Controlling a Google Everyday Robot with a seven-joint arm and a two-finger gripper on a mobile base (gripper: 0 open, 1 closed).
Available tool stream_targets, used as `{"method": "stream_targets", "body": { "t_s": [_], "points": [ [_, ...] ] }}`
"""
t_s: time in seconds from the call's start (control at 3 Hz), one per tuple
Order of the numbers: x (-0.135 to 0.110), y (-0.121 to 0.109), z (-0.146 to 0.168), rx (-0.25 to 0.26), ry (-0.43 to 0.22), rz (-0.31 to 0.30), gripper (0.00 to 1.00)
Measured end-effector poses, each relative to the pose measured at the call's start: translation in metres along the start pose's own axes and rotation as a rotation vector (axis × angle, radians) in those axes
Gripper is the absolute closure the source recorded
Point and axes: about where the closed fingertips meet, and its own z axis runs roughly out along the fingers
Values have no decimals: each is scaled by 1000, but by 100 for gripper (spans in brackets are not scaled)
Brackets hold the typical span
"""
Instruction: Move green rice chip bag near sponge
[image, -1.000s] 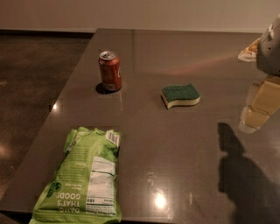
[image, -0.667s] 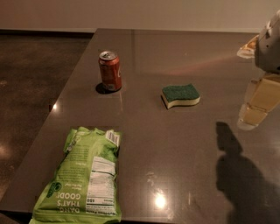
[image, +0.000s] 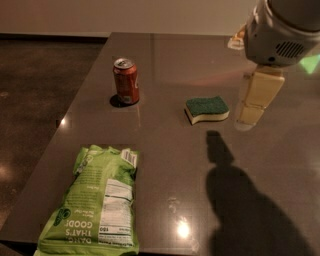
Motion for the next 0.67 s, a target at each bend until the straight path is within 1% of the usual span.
{"method": "stream_targets", "body": {
  "t_s": [0.33,0.67],
  "points": [
    [-46,-3,9,-6,-21,-131,0],
    [-83,-1,22,-2,-19,-271,0]
  ]
}}
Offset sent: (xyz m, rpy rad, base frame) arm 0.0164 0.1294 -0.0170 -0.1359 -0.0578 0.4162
